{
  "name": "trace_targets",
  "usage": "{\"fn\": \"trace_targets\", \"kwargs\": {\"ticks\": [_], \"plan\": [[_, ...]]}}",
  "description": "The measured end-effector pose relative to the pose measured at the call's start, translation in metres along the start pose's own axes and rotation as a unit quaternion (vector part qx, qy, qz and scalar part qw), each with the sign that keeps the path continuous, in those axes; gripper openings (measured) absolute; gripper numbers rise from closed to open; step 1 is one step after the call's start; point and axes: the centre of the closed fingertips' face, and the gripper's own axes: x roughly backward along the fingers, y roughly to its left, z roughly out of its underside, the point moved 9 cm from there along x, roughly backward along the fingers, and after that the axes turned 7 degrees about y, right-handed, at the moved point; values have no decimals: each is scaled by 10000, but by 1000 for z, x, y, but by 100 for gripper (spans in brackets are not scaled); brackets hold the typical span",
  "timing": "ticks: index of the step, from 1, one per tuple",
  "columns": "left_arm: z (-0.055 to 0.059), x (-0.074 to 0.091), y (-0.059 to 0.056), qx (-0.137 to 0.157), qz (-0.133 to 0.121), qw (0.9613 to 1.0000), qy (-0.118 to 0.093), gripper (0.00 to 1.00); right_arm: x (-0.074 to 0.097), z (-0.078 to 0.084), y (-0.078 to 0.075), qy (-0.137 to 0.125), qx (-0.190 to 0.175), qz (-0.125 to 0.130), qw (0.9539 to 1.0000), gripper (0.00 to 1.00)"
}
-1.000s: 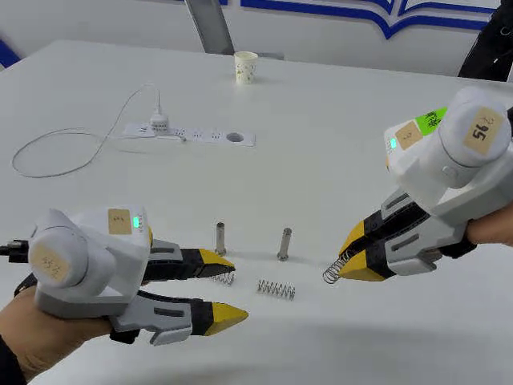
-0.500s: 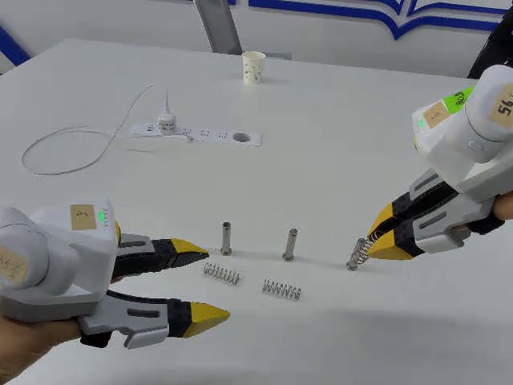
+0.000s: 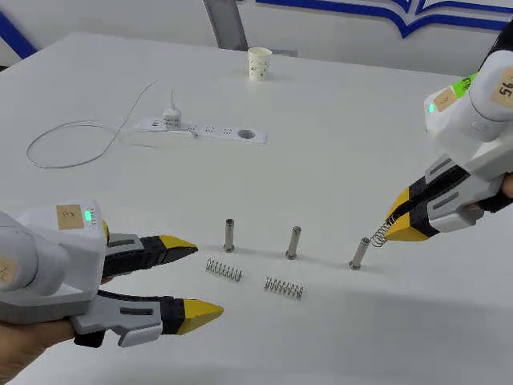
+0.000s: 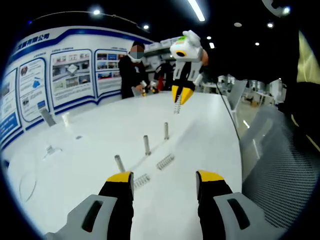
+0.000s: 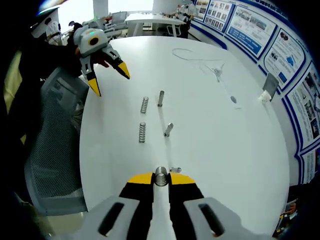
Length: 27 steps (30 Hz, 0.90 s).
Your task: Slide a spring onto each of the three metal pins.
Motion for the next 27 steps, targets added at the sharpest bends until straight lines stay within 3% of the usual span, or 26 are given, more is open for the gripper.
{"fn": "trace_targets", "kwargs": {"ticks": [12, 27], "plan": [[1, -5, -3, 59, 54, 10000, 3, 53, -19, 1, -20, 282, -89, -4, 9996, 12], [3, -8, -6, 84, 112, 9999, 20, 52, -37, 3, -31, 503, -111, -57, 9987, 12]]}}
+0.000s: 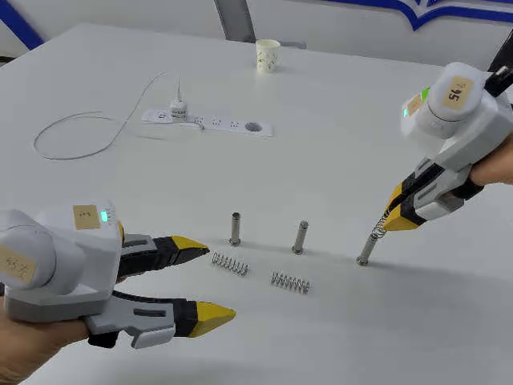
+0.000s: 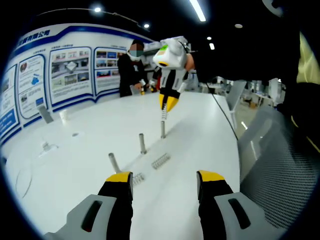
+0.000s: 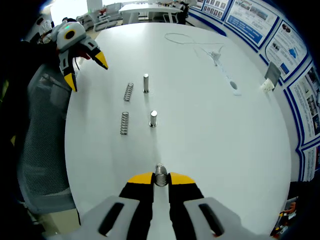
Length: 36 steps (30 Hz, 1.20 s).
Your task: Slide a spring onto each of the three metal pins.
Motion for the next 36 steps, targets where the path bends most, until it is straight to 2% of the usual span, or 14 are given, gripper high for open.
{"fn": "trace_targets", "kwargs": {"ticks": [9, 18, 28, 36], "plan": [[0, 0, 1, 32, -15, 10000, -16, 52, -8, -3, -1, 79, 10, -96, 9999, 12], [1, 1, 1, 58, -18, 10000, -6, 52, -9, -10, -3, 159, 47, -117, 9998, 12], [1, 0, 1, 69, -27, 10000, 18, 52, -8, -7, -4, 277, 61, -130, 9995, 12], [1, 1, 1, 79, -37, 10000, 24, 51, -18, -4, -4, 277, 4, -185, 9994, 12]]}}
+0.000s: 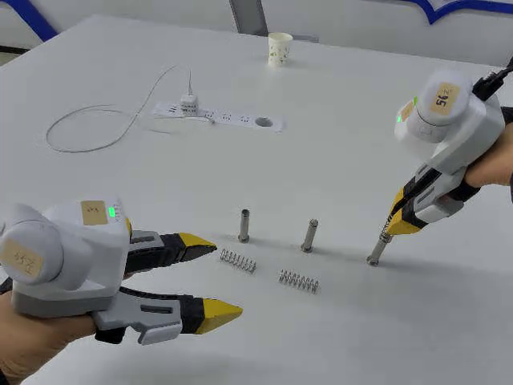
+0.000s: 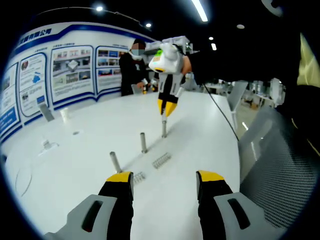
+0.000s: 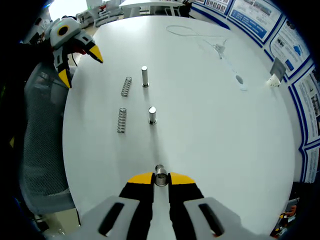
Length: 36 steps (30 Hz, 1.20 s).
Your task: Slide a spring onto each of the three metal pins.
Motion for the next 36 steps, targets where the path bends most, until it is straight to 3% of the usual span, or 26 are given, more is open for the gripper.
{"fn": "trace_targets", "kwargs": {"ticks": [28, 36], "plan": [[7, -3, 0, 152, 131, 9996, 191, 52, -38, 7, -1, -6, -188, -111, 9998, 12], [4, -1, 1, 184, 118, 9996, 204, 52, -44, 6, -1, 21, -195, -130, 9997, 12]]}}
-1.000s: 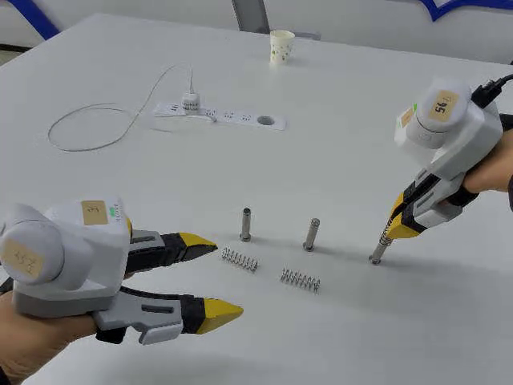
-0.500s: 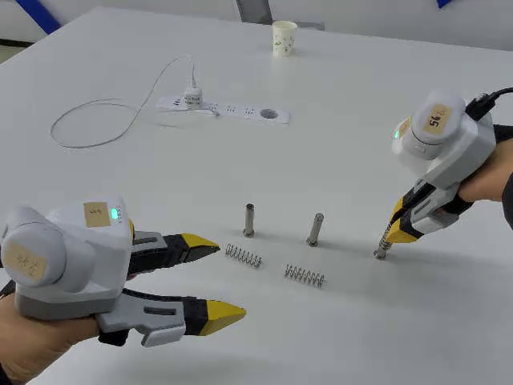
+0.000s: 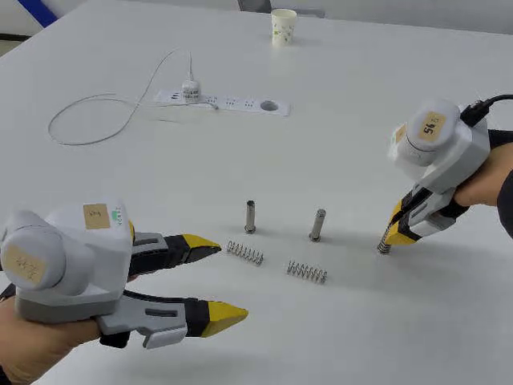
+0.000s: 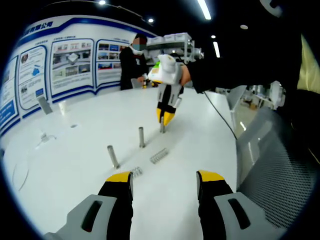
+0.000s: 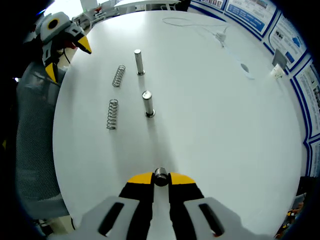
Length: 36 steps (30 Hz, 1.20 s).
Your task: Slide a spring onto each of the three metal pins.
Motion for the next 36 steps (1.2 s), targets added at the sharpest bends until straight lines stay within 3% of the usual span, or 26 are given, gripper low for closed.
{"fn": "trace_targets", "kwargs": {"ticks": [11, 15, 36], "plan": [[1, 2, -4, 87, -35, 10000, 24, 52, -3, -1, 2, 1, 68, -48, 10000, 13], [1, 2, -3, 61, -44, 10000, 2, 52, -3, -1, 2, -47, 62, 6, 10000, 18], [-4, 0, 4, -229, -24, 9997, -130, 52, 21, 16, 13, -228, -125, 303, 9992, 23]]}}
